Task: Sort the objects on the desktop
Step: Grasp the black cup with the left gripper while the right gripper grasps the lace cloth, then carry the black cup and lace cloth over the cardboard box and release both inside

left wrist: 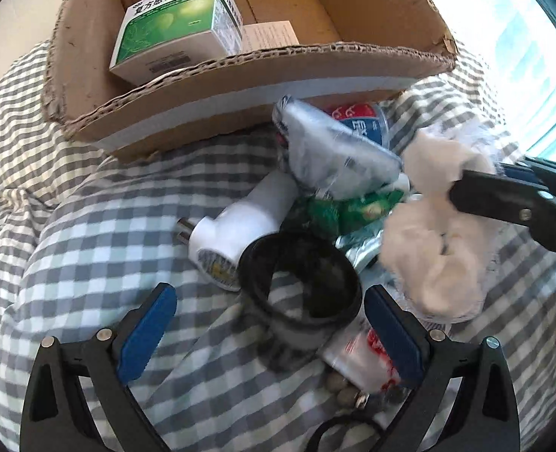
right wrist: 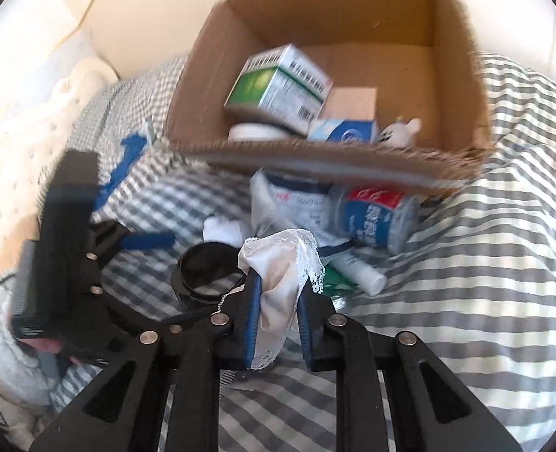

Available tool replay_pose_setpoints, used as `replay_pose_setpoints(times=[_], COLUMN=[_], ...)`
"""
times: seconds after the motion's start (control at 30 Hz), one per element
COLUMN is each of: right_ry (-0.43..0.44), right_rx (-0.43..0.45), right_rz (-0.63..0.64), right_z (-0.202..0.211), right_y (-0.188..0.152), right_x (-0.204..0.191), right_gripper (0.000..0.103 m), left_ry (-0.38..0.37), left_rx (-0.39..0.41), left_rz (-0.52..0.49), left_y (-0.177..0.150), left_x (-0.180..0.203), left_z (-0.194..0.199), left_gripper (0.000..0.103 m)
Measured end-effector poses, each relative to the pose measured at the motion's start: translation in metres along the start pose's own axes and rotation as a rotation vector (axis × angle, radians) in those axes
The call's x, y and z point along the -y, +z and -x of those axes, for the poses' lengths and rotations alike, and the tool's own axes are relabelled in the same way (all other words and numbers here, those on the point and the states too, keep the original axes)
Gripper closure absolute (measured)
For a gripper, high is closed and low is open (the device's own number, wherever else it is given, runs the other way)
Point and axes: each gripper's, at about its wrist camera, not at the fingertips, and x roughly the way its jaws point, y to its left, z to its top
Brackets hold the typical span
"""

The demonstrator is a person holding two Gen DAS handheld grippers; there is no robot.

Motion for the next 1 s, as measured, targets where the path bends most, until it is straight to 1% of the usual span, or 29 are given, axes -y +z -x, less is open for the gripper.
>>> replay_pose_setpoints(times=[0.03, 0.07, 0.1, 0.13, 0.17, 0.2, 0.3, 0.43, 0.63, 0.7, 0.77, 0.87, 1.0], right_ry=[0.0, -0.007, -0.011, -0.011, -0.008, -0.006, -0.007, -0.013, -0.021, -0.031, -0.047, -0.051, -0.059], right_rx=[0.01, 0.018, 0.026, 0.03, 0.032, 0.038, 0.043, 0.05, 0.073, 0.091, 0.121, 0.15, 0.164], right_rz=[-0.011, -0.022, -0.032, -0.037, -0.043, -0.051, -0.065, -0.065, -0.082, -0.088, -0.098, -0.107, -0.1], right_z=[0.003, 0.006, 0.008, 0.01, 0.011, 0.014, 0.014, 0.02, 0.031, 0.034, 0.04, 0.048, 0.056], right_y=[0.0, 0.0, -0.002, -0.002, -0.003, -0.004, -0.005, -0.011, -0.018, -0.018, -0.018, -0.017, -0.015], right_x=[0.002, 0.006, 0.008, 0.009, 0.011, 0.014, 0.017, 0.02, 0.023, 0.024, 0.026, 0.027, 0.026], right_gripper=[0.086, 0.086, 0.086, 0.086, 0.086, 0.086, 0.086, 0.086, 0.086, 0.086, 0.086, 0.086, 0.086], left_ry=[-0.012, -0.036, -0.064, -0.075, -0.066, -0.059, -0.045, -0.037, -0.048, -0.046, -0.04, -0.036, -0.04], left_rx=[-0.004, -0.01, -0.012, -0.012, -0.007, -0.003, 0.006, 0.024, 0.088, 0.109, 0.131, 0.163, 0.207], left_rz=[0.001, -0.002, -0.006, -0.014, -0.024, -0.033, -0.046, -0.036, -0.017, -0.016, -0.018, -0.018, -0.025], left_y=[0.001, 0.001, 0.0, -0.001, -0.001, -0.002, -0.004, -0.005, -0.009, -0.008, 0.001, 0.005, 0.012], left_x=[0.001, 0.001, 0.002, 0.004, 0.006, 0.008, 0.012, 0.013, 0.008, 0.008, 0.018, 0.02, 0.02], left_z=[-0.001, -0.001, 0.0, 0.001, 0.002, 0.004, 0.009, 0.021, 0.052, 0.061, 0.067, 0.078, 0.094], left_gripper=[0.02, 0.026, 0.037, 0.04, 0.04, 0.044, 0.044, 0.044, 0.044, 0.044, 0.044, 0.044, 0.044])
